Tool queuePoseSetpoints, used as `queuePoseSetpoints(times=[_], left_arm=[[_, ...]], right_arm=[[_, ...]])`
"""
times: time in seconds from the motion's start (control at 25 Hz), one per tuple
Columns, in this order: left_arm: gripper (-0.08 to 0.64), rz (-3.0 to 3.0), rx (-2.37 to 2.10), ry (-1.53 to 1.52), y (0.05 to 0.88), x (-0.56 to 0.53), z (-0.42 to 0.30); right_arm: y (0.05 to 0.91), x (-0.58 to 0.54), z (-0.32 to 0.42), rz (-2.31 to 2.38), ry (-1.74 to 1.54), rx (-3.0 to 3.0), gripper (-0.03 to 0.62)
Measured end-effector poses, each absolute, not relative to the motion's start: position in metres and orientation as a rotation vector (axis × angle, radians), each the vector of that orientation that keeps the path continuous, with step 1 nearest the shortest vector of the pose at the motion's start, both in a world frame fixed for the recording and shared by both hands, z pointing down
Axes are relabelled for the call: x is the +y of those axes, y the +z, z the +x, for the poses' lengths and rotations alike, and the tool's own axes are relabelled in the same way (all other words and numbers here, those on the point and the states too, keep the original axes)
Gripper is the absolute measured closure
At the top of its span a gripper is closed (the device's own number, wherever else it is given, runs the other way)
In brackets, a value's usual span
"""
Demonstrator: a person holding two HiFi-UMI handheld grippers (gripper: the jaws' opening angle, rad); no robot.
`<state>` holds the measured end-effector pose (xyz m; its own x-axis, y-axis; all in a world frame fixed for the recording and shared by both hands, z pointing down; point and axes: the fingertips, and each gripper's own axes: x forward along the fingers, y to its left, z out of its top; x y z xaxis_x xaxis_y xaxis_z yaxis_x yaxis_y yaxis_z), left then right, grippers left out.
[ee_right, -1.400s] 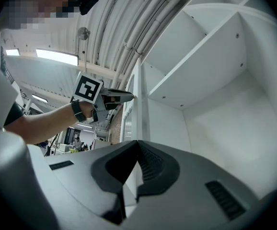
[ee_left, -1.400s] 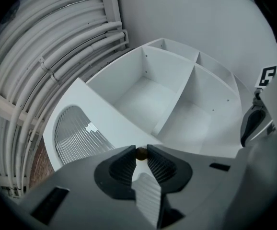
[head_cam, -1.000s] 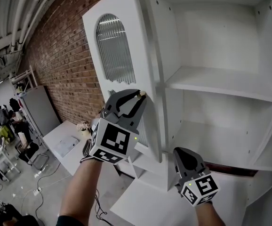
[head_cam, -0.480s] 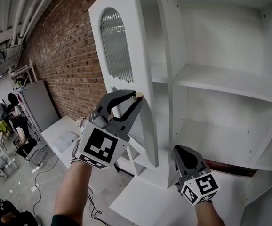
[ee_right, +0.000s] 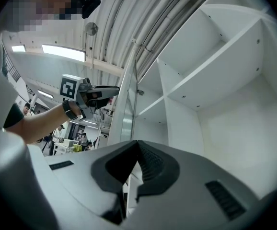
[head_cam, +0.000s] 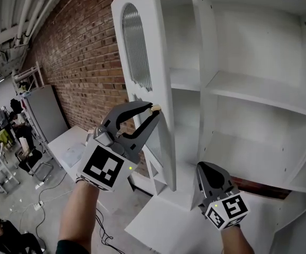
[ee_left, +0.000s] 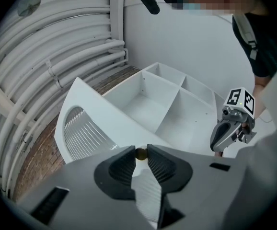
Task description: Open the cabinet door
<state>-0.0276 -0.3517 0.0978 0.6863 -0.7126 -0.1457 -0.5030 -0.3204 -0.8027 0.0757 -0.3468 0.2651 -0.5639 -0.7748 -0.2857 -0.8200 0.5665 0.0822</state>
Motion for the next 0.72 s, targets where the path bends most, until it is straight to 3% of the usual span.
queuePoseSetpoints(times=[0.72], left_arm=[[0.477, -2.007, 0.933, -0.281, 0.097, -0.317, -0.1]], right_arm=[[0.262, -0.334, 0.031, -1.281, 0.321, 2.619, 0.589]])
